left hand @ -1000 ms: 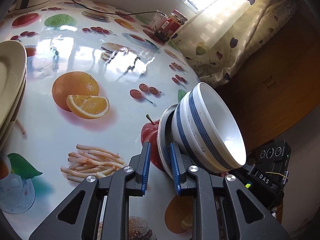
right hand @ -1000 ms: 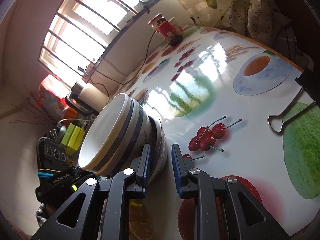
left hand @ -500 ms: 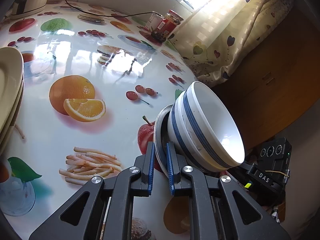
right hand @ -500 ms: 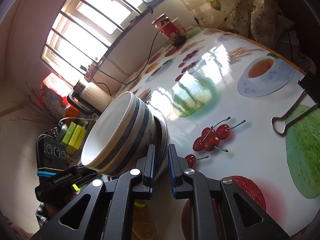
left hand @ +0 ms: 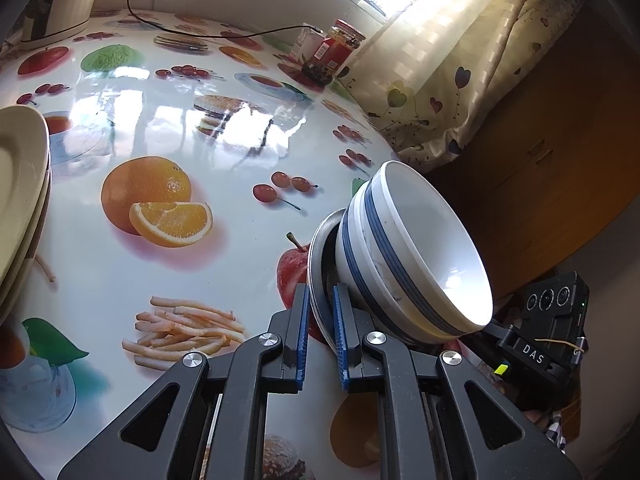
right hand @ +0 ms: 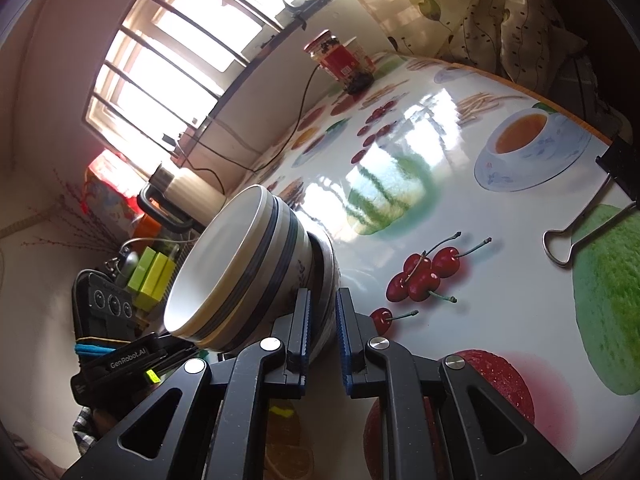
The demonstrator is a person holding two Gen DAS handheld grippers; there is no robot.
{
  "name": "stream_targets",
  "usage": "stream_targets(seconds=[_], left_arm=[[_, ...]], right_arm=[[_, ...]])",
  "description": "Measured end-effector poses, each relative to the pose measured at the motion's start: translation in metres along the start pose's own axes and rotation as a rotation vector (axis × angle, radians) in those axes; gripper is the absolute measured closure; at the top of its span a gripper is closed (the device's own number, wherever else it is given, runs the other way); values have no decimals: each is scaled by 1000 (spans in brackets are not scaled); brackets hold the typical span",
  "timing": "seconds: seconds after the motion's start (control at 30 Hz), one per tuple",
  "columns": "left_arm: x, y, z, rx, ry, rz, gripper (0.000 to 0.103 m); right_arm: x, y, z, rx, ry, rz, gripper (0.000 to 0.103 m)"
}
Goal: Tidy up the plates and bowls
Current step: 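Lift the bowl stack and carry it toward the cream plate stack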
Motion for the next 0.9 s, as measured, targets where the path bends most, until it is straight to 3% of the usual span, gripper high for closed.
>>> stream_targets(seconds=[0.9], left_arm=[[-1,-9,0,62,-7,67,91]], right_arm=[[0,-2,-2,5,-6,17,91]])
Point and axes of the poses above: each gripper's, at about its wrist camera, not at the fingertips, and x roughly the way its jaws point, y to its left, z to its top, the point moved 2 cm from there along x, roughly the way its jaws point, and after that the axes turned 11 degrees about -z, right-handed, at the moved point
